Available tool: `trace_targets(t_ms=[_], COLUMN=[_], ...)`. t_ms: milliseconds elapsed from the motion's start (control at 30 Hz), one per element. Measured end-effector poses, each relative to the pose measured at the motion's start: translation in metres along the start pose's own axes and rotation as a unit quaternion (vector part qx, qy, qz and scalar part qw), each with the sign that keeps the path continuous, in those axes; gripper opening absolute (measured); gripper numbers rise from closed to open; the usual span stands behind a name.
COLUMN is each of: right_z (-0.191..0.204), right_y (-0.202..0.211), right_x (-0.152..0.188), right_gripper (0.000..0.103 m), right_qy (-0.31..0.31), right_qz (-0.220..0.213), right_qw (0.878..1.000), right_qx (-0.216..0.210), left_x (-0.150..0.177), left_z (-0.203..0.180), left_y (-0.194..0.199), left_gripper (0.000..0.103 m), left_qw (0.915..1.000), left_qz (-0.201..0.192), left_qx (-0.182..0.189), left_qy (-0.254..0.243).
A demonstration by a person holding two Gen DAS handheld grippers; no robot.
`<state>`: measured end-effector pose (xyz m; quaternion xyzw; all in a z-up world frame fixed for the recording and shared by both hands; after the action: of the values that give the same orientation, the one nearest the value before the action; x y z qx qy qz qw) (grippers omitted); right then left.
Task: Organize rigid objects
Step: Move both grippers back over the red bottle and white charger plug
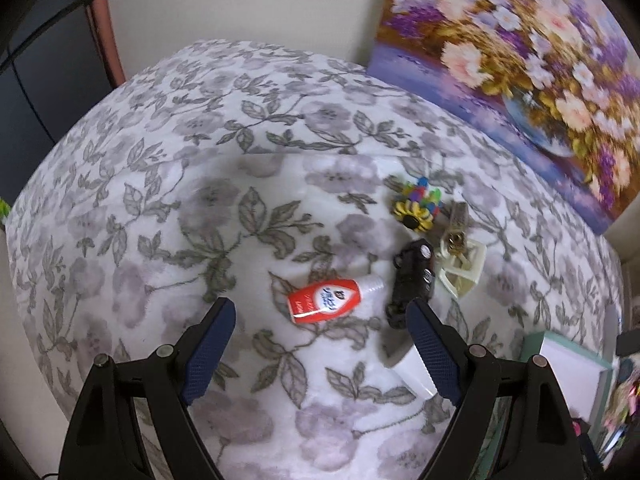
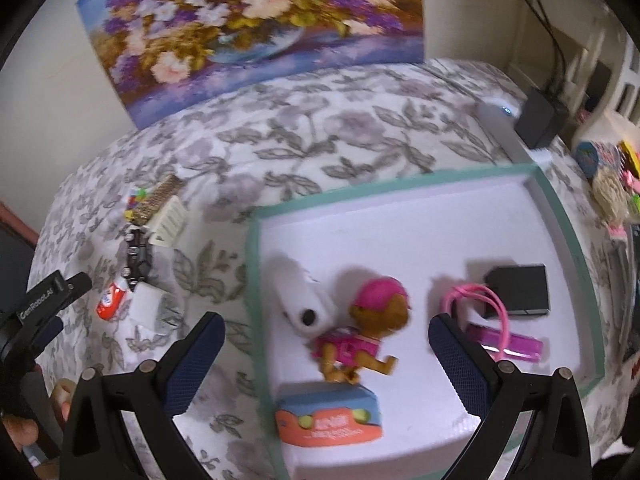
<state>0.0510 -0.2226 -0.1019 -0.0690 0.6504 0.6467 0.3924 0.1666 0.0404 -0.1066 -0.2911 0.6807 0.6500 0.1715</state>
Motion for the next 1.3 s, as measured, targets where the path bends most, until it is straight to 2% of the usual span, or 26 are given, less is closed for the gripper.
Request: trace_targets(t_ms=[200,467,600,800,1300], right_z=[0.033,0.079,0.105,0.126,0.141], right_y=[0.001,-0.001,-0.009,-0.03,-0.073], right_x=[-0.007,-0.006,0.004,0.021,0.042], right_gripper=[0.103,0.103,0.103,0.103,0.103], right_qy=[0.031,0.064,0.081,0.084,0.093], right_qz=[-0.024,-0.041,-0.03,0.002,0.044], right_qw=[0.999,0.995,0.992,0.991,0.99], right_qx=[-0.022,-0.059,-0.088,-0.109,-0.101], left_x=[-0.009,-0.007,-0.001,0.007,0.013], left_z=[0.019,0.03,0.034,0.036,0.039], left_y=[-0.006,-0.018,-0.026,-0.037,-0.052], left_gripper=[0.088,0.088,0.088,0.088,0.088], left_qw=[0.9998,0.999,0.9973,0.9958,0.994], left_qz=[0.002,0.029,0.051,0.067,0.078], left_qx=[-0.011,0.003,0.012,0.011,0.01], left_qy=[0.014,0.034,0.051,0.061,0.076])
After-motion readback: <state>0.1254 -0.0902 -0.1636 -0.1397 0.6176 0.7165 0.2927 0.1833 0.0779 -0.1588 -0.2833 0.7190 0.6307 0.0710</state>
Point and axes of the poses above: each gripper's, at about its wrist camera, not at the fingertips, and y roughly against the way its jaws point, z to its left, x to its underside, the point moved 8 cm from there along -y, roughly the way its jaws point, and after that the axes turned 12 degrees about -z, right-handed, at the moved point
